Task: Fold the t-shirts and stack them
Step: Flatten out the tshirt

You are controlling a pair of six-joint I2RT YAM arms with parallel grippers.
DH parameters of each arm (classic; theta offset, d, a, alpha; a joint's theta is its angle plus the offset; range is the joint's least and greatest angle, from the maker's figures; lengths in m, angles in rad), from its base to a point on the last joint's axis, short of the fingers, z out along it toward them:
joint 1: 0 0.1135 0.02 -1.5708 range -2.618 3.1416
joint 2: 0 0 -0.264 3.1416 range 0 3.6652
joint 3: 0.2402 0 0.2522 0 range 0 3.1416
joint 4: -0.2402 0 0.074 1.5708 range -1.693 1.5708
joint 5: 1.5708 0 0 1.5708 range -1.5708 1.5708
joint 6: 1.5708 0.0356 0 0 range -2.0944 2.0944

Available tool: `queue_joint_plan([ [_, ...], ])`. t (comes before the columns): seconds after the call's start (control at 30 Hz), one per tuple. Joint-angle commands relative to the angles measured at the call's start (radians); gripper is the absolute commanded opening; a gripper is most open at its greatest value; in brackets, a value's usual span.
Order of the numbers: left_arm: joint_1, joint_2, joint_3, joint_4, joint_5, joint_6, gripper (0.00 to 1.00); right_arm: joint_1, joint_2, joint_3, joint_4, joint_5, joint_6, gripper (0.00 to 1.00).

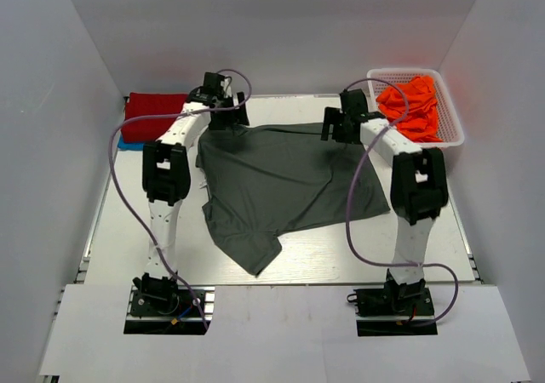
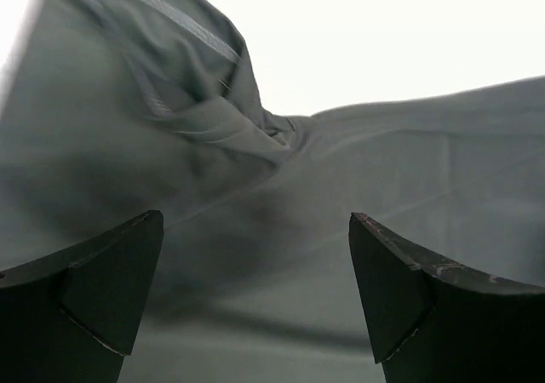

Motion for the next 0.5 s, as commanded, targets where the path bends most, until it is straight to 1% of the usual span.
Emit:
queue_joint_plan([
  [0.0, -0.009, 0.031, 0.014, 0.026, 0.036, -0.013, 1.00, -0.008, 0.124, 0.118, -0.019, 0.007, -0.025, 0.90],
  [0.1, -0.009, 0.074, 0.023, 0.075, 0.026, -0.024, 1.00, -0.011, 0.168, 0.201, -0.014, 0.028, -0.023, 0.90],
  [0.13, -0.009, 0.074, 0.023, 0.089, 0.012, -0.034, 1.00, -0.011, 0.216, 0.240, -0.017, 0.010, -0.020, 0.90],
  [0.2, -0.009, 0.110, 0.038, 0.120, -0.001, -0.044, 1.00, -0.015, 0.254, 0.287, -0.017, 0.045, -0.005, 0.90],
  [0.33, -0.009, 0.131, 0.049, 0.154, -0.001, -0.054, 1.00, -0.020, 0.337, 0.374, 0.055, 0.076, 0.015, 0.90],
  [0.4, -0.009, 0.131, 0.049, 0.164, -0.010, -0.054, 1.00, -0.027, 0.376, 0.394, 0.099, 0.067, 0.009, 0.90],
  [0.43, -0.009, 0.131, 0.049, 0.173, -0.010, -0.054, 1.00, -0.029, 0.397, 0.459, 0.115, 0.068, 0.012, 0.90],
  [0.47, -0.009, 0.131, 0.049, 0.173, -0.020, -0.045, 1.00, -0.032, 0.452, 0.487, 0.110, 0.073, 0.014, 0.90],
])
